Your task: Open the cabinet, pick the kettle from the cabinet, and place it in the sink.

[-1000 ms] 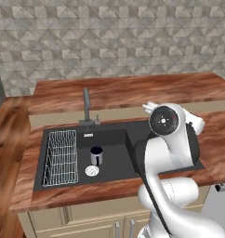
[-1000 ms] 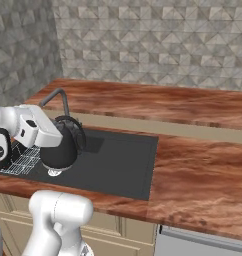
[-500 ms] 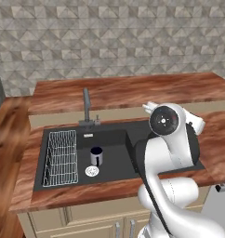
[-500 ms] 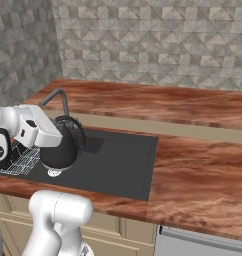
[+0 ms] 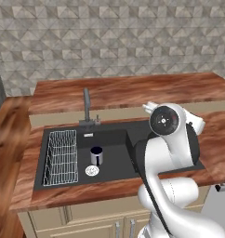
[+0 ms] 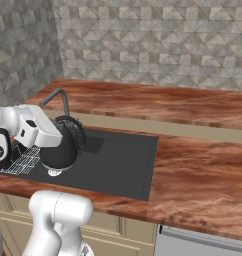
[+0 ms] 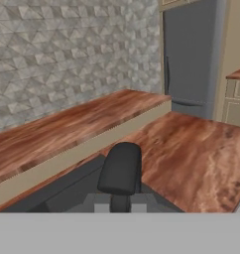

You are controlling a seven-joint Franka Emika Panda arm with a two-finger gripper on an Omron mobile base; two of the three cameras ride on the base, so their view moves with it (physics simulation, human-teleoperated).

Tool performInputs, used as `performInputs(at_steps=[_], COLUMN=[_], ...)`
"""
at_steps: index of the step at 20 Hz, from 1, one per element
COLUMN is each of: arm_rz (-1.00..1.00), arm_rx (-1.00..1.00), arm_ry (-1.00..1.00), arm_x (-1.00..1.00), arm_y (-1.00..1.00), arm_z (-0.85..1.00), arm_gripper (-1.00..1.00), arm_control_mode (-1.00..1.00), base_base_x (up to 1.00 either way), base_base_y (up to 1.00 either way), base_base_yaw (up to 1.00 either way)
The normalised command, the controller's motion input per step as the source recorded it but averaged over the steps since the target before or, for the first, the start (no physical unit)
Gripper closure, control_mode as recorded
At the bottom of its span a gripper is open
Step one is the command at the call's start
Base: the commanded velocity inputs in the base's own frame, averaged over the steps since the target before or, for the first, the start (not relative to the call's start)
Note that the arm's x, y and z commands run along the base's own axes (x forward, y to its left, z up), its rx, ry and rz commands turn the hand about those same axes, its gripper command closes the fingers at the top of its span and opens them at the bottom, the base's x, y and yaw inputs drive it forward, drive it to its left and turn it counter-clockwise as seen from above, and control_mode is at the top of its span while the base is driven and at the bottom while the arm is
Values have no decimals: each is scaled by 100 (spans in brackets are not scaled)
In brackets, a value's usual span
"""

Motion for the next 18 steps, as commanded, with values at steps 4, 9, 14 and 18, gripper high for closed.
performInputs(at_steps=[4,9,14,18], arm_rz=[0,0,0,0], arm_rx=[0,0,0,0], arm_ry=[0,0,0,0], arm_x=[0,0,0,0], arm_y=[0,0,0,0], arm_z=[0,0,0,0], arm_gripper=[100,100,100,100], arm_control_mode=[100,100,-100,-100], base_base_x=[0,0,0,0], base_base_y=[0,0,0,0], base_base_yaw=[0,0,0,0])
